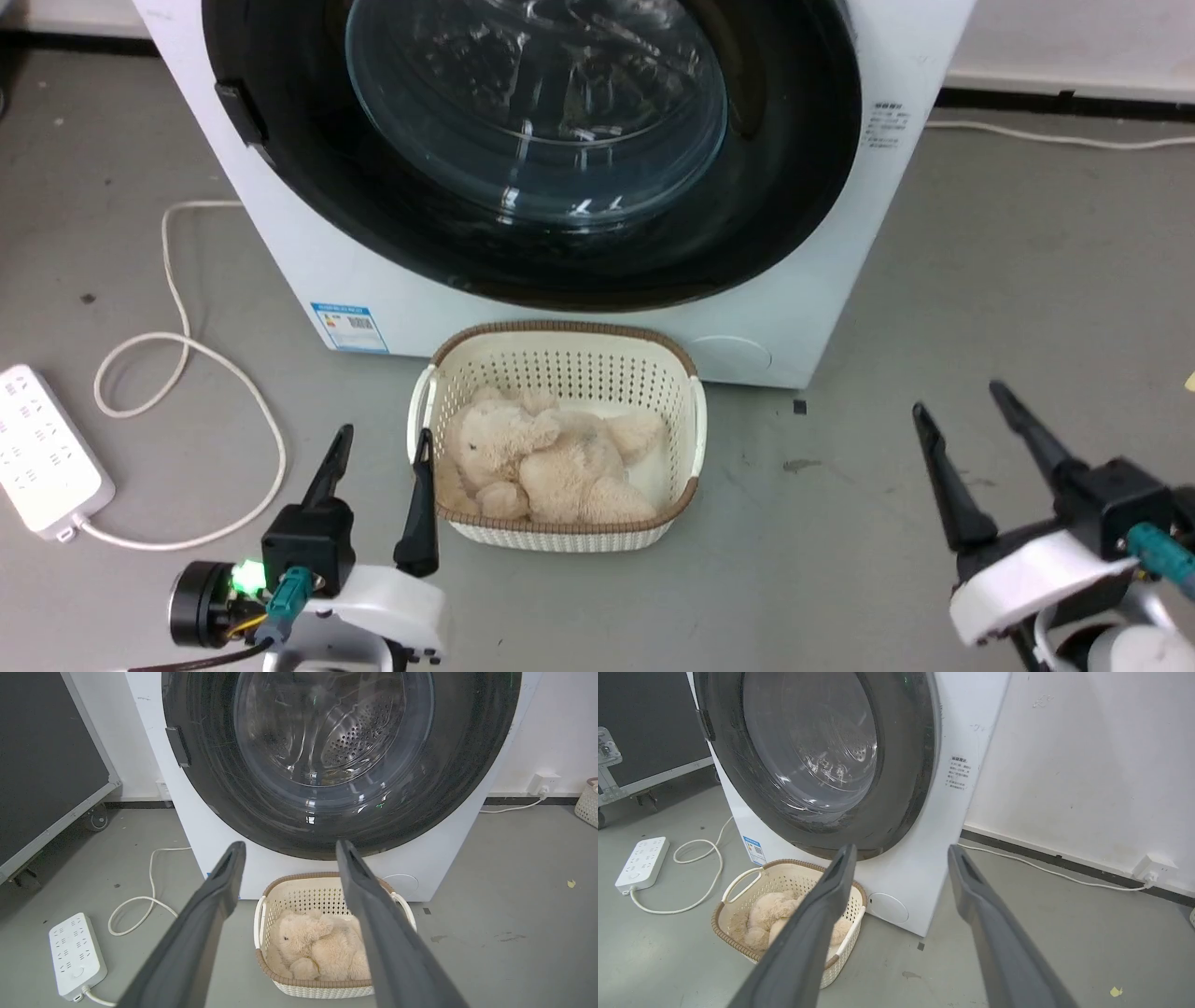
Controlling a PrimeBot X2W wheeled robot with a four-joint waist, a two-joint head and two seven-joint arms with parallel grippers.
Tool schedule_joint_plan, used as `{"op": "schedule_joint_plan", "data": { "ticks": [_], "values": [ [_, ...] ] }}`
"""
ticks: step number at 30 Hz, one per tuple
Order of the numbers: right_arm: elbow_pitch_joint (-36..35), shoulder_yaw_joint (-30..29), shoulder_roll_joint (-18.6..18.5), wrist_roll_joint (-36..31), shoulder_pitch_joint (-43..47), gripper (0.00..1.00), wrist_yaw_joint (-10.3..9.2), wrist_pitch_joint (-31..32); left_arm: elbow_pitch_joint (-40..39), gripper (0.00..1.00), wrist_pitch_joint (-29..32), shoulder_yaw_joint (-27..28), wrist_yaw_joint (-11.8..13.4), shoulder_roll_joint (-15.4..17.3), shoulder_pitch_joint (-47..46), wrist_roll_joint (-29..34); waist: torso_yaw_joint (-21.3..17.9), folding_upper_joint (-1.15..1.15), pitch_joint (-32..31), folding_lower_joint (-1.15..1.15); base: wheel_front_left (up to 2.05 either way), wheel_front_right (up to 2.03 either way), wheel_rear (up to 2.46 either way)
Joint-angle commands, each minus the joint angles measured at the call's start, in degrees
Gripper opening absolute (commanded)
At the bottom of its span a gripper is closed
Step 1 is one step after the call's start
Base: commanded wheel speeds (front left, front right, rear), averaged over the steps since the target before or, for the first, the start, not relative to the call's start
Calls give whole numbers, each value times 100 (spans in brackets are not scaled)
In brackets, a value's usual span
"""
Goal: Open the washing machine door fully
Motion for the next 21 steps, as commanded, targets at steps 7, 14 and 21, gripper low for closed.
{"op": "schedule_joint_plan", "data": {
  "ticks": [7, 14, 21],
  "values": [
    [-33, 108, -391, 487, -608, 0, -3, 17, -91, 100, -151, -126, 83, 4, -224, -22, 59, 0, 264, -1, 0, 0, 0],
    [119, 0, -478, 1456, -1286, 0, -4, 256, -138, 100, -259, -259, 144, 4, -330, -46, 161, 0, 493, -1, 0, 0, 0],
    [610, -299, -455, 2618, -2211, 0, -5, 850, -190, 100, -367, -380, 206, 5, -399, -44, 282, 0, 755, -1, 0, 0, 0]
  ]
}}
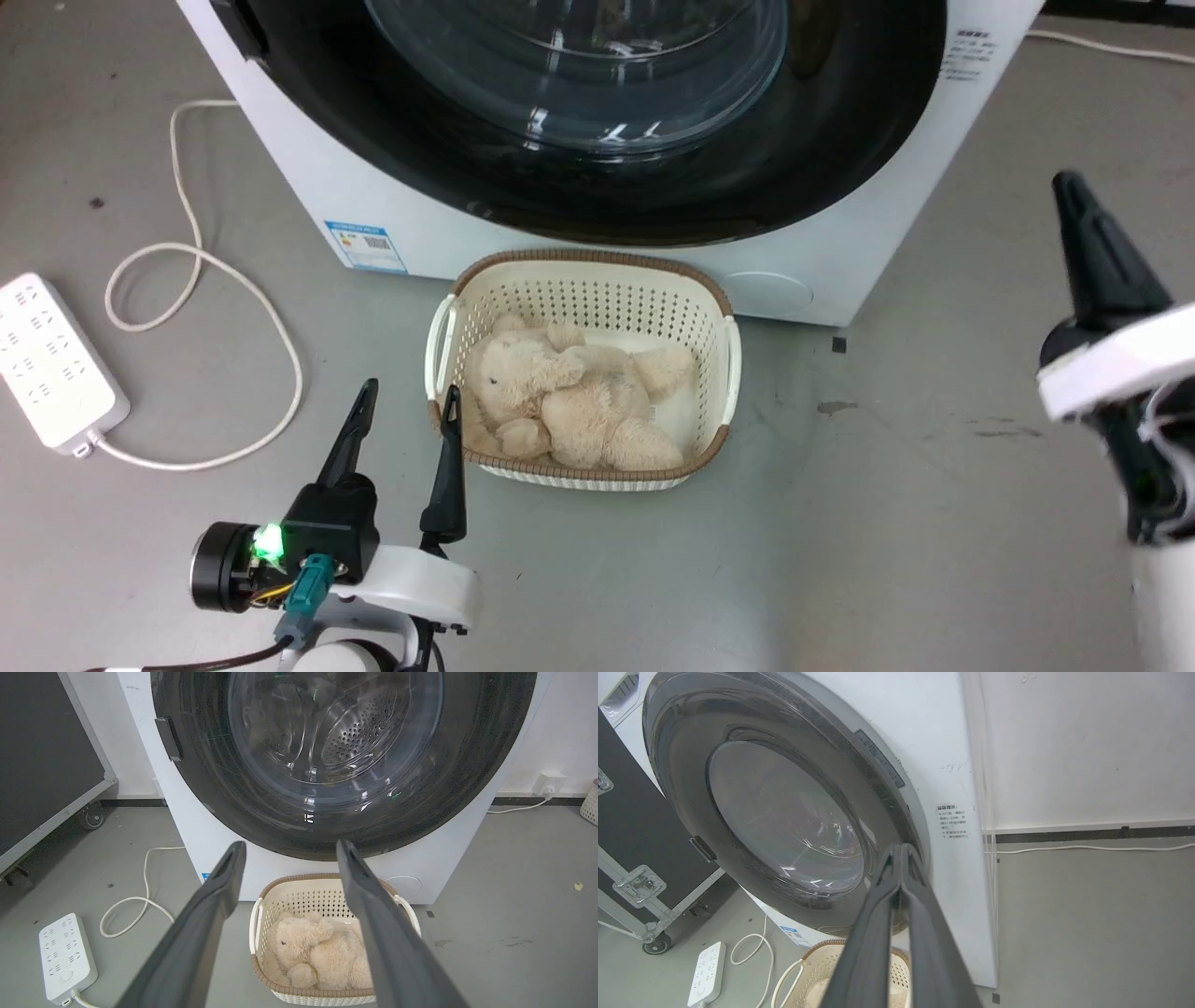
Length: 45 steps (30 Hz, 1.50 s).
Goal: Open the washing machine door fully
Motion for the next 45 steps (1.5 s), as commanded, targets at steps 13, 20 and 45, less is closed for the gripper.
{"op": "schedule_joint_plan", "data": {
  "ticks": [13, 20, 45],
  "values": [
    [1328, -609, 34, 1452, -1601, 0, -5, 1125, -112, 100, -200, -232, 105, 6, -225, 2, 234, 0, 381, -1, 0, 0, 0],
    [2160, -910, -54, 1999, -2538, 0, -5, 1708, -157, 100, -284, -346, 167, 6, -297, -24, 358, 0, 613, -1, 0, 0, 0],
    [4567, -1316, -473, 3202, -5065, 0, -7, 3850, -268, 100, -584, -739, 399, 8, -720, -87, 648, 0, 1305, -1, 0, 0, 0]
  ]
}}
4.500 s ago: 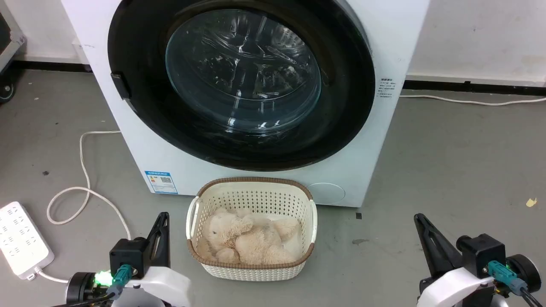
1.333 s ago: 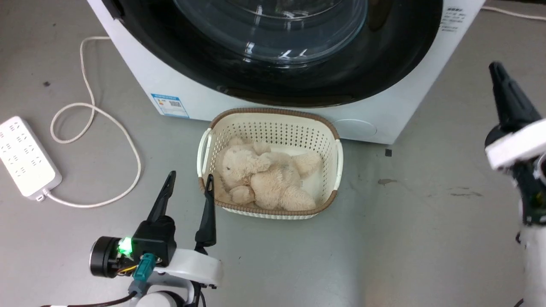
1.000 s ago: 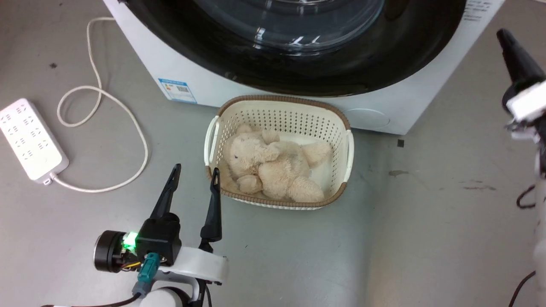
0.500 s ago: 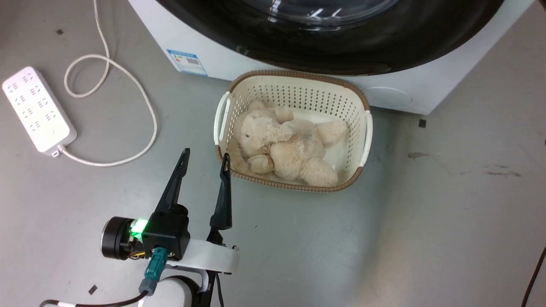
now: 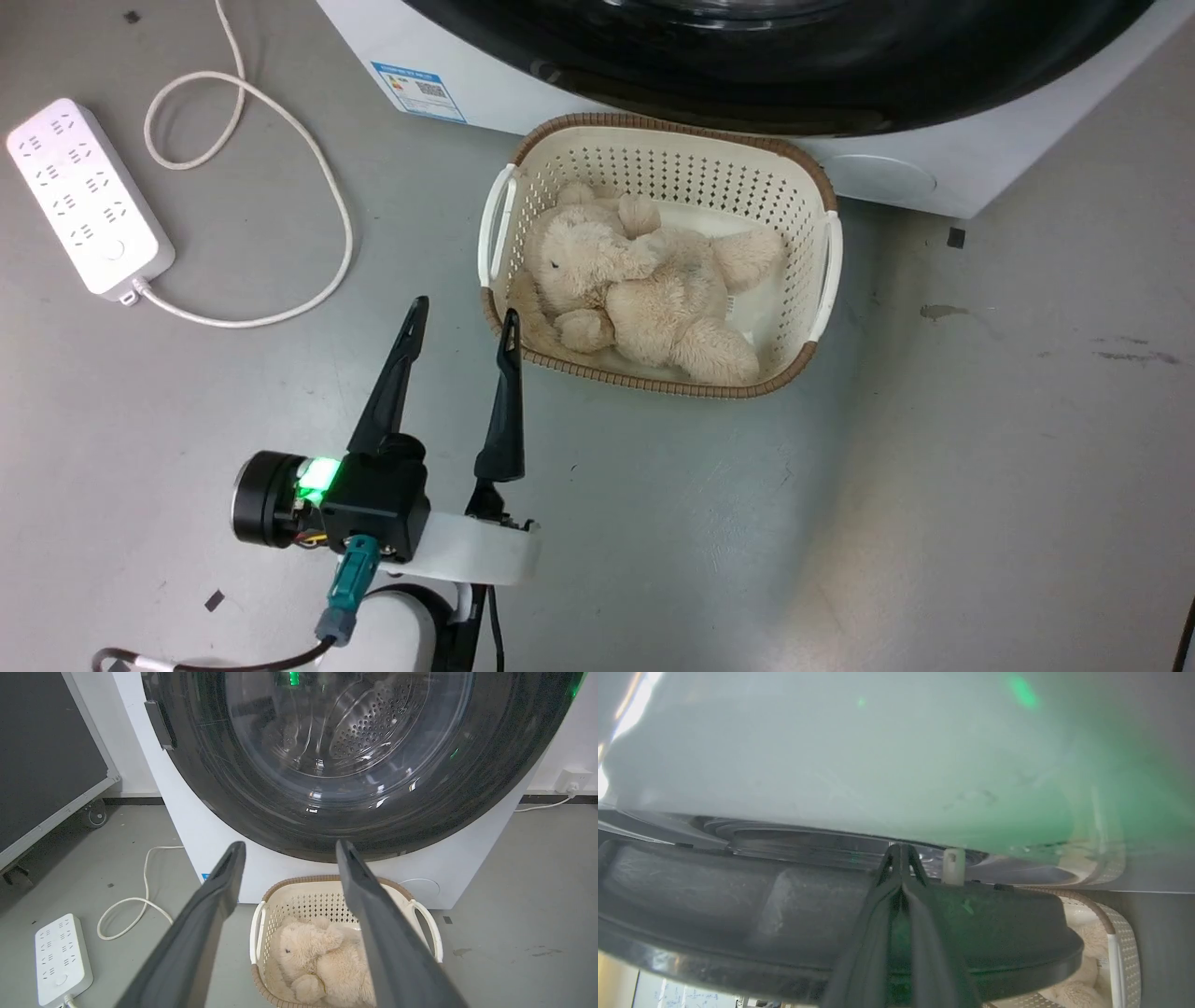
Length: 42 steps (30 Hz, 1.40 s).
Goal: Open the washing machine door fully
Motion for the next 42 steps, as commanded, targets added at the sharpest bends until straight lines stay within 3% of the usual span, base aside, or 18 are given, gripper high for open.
{"op": "schedule_joint_plan", "data": {
  "ticks": [1, 9, 16, 27, 32, 36, 42],
  "values": [
    [138, 8, 11, 142, -122, 0, -1, 152, -7, 100, -57, -47, 46, 7, -122, -42, 12, 0, -43, -1, 0, 0, 0],
    [393, -1, 66, 438, 265, 0, -1, 795, 64, 100, -153, -173, 126, 7, -115, -172, 51, 0, -375, -1, 0, 0, 0],
    [433, -92, 375, 779, 803, 0, -2, 1313, 209, 100, -224, -198, 126, 8, 103, -184, -2, 0, -752, -1, 0, 0, 0],
    [-625, 70, 1224, 908, 2595, 0, -2, 2222, 373, 100, -279, -180, -113, 24, 822, -142, -23, 0, -1612, -1, 0, 0, 0],
    [-976, 110, 1345, 1030, 3100, 0, -2, 2515, 369, 100, -279, -162, -183, 24, 1011, -126, 17, 0, -1809, -1, 0, 0, 0],
    [-1210, 517, 1369, 1428, 3539, 0, -2, 2675, 419, 100, -279, -177, -276, 23, 1178, -146, 80, 0, -1959, -1, 0, 0, 0],
    [-1522, 1657, 1371, 2204, 4061, 0, -2, 2255, 467, 100, -279, -198, -378, 21, 1341, -131, 109, 0, -2051, -1, 0, 0, 0]
  ]
}}
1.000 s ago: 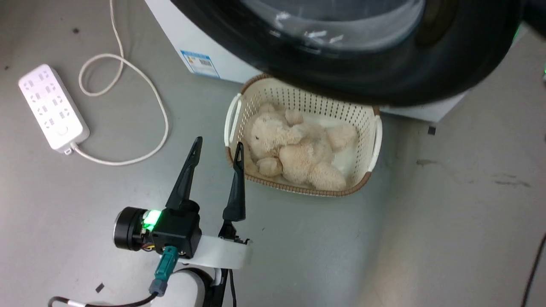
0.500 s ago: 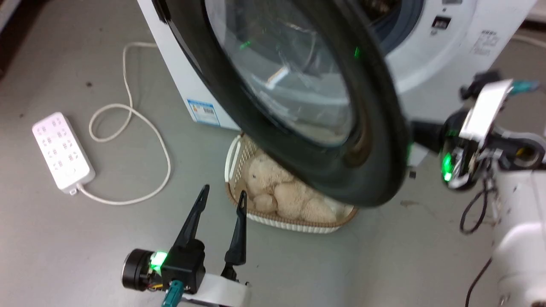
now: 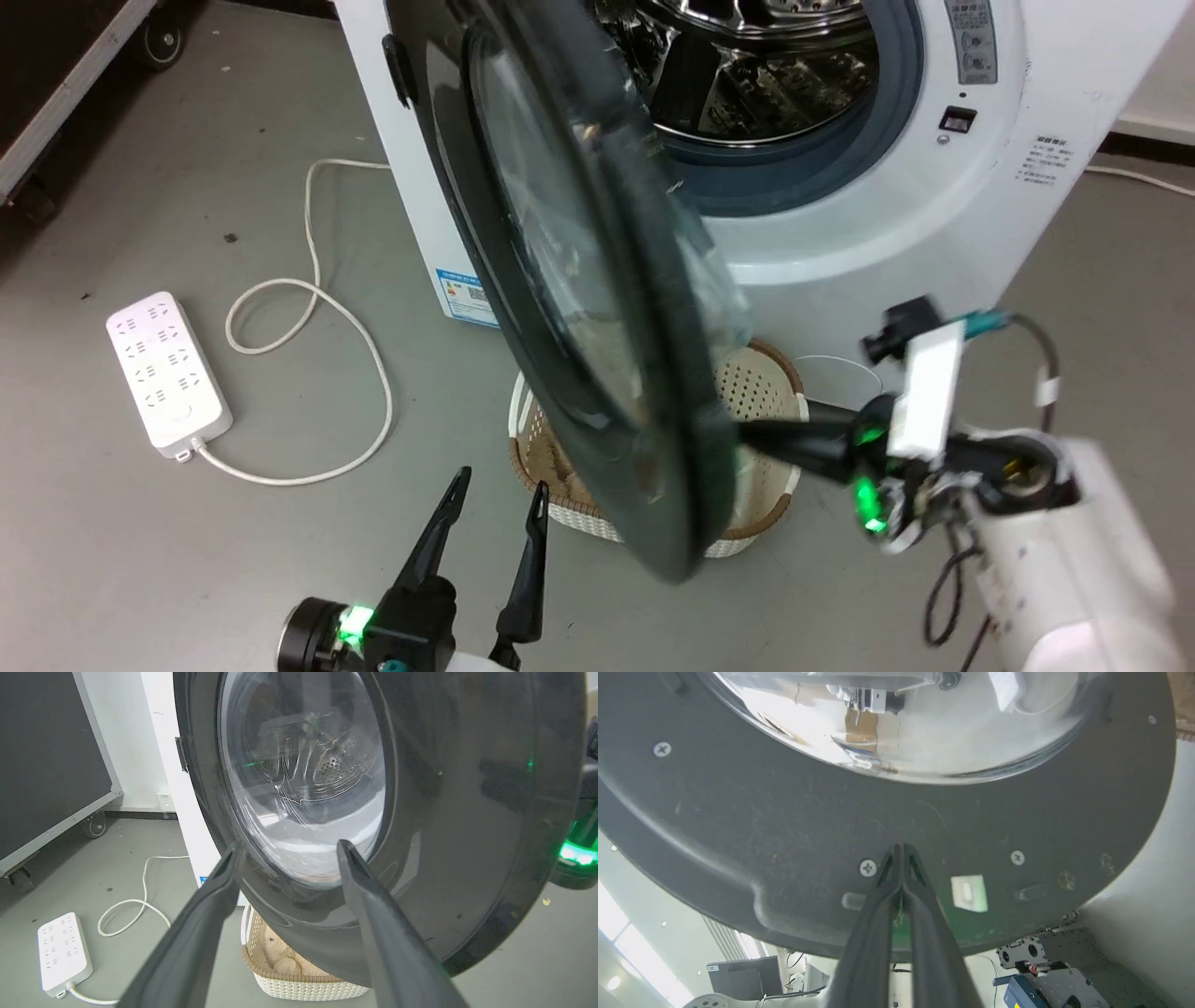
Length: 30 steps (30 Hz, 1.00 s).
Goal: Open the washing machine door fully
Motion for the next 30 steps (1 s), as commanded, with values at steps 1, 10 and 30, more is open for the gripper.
{"op": "schedule_joint_plan", "data": {
  "ticks": [1, 10, 30],
  "values": [
    [-50, 116, 31, 91, 137, 0, 6, -66, 10, 100, -32, -1, -29, 17, 74, -1, 4, 0, -8, 1, 0, 0, 0],
    [-681, 427, -91, 146, 595, 100, 6, -1489, -4, 100, -32, 176, 28, 9, 116, -128, -121, 0, -217, 1, 0, 0, 0],
    [-3373, 468, -1832, -5910, 3067, 100, 6, -7678, 58, 100, -32, 784, -295, 6, 198, -601, -794, 0, -638, 1, 0, 0, 0]
  ]
}}
